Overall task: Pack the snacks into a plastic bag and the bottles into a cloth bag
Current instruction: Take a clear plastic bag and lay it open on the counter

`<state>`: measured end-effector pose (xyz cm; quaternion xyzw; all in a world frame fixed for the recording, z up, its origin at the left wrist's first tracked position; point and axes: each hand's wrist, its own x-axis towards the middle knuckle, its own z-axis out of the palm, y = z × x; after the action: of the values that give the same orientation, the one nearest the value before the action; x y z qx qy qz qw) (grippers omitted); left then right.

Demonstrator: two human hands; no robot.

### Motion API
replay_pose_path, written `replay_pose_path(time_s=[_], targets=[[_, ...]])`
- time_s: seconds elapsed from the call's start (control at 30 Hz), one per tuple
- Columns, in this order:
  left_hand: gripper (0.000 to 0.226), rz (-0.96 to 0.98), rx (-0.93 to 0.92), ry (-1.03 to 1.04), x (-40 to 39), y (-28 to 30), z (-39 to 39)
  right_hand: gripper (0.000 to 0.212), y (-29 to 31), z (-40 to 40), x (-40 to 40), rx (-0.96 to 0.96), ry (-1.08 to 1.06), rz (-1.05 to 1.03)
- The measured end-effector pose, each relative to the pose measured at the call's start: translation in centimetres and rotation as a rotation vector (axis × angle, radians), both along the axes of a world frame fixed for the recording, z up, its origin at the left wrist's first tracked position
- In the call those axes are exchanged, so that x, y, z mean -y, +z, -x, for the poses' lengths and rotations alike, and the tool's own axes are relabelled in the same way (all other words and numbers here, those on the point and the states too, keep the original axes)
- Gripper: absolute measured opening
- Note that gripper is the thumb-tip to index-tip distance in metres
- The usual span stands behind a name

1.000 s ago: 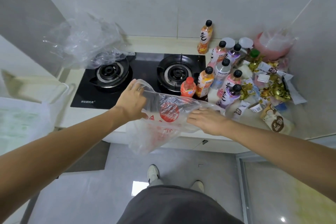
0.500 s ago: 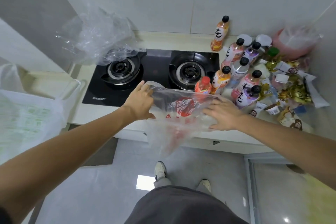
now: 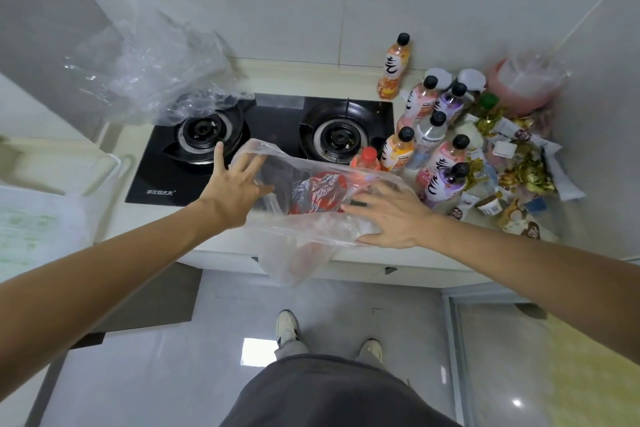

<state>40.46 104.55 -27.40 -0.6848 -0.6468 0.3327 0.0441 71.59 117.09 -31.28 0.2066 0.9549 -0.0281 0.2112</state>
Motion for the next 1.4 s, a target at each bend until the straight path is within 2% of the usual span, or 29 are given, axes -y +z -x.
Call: replay_pose_path(time_s=[0.1, 0.2, 0.3, 0.37, 0.47, 0.57, 0.63, 0.77, 0.97, 1.17, 1.27, 1.4], targets=[[0.062, 0.006, -0.025, 0.016, 0.6, 0.7, 1.0, 0.078, 0.9, 0.8, 0.7, 0.017, 0.025, -0.048], [0.032, 0.001, -0.036, 0.072, 1.4, 1.2, 2.5, 0.07, 1.0, 2.3, 1.5, 0.039, 0.096, -0.136], [0.012, -0.014, -0.045, 0.144, 2.1, 1.7, 4.0, 0.077, 1.3, 4.2, 1.6, 0.06, 0.106, -0.206], [0.023, -0.048, -0.048, 0.186, 2.2, 1.8, 5.3, 0.084, 1.9, 5.4, 1.4, 0.055, 0.063, -0.247], [0.058, -0.155, -0.045, 0.228, 2.2, 2.2, 7.1, 0.088, 2.7, 7.4, 0.8, 0.024, -0.03, -0.281], [0.09, -0.224, -0.043, 0.233, 1.8, 2.9, 8.5, 0.11, 3.4, 9.5, 0.4, -0.026, -0.069, -0.311], [0.101, -0.254, -0.031, 0.222, 1.5, 3.5, 9.3, 0.121, 3.8, 10.6, 0.0, -0.055, -0.109, -0.309], [0.1, -0.273, -0.007, 0.195, 1.5, 3.3, 10.3, 0.13, 3.8, 12.4, -0.4, -0.024, -0.182, -0.273], [0.091, -0.176, -0.018, 0.124, 2.6, 0.8, 11.1, 0.102, 2.4, 13.1, -0.5, 0.034, -0.102, -0.243], [0.066, -0.159, 0.014, -0.038, 2.6, -1.0, 9.6, 0.096, -0.6, 13.0, -0.7, 0.078, 0.063, -0.182], [0.062, -0.158, 0.09, -0.104, 2.6, -2.1, 9.4, 0.086, -2.1, 12.9, -1.2, 0.037, 0.142, -0.119], [0.076, -0.065, 0.281, -0.054, 2.7, -3.5, 9.5, 0.064, -3.8, 12.8, -1.5, -0.075, 0.207, -0.023]])
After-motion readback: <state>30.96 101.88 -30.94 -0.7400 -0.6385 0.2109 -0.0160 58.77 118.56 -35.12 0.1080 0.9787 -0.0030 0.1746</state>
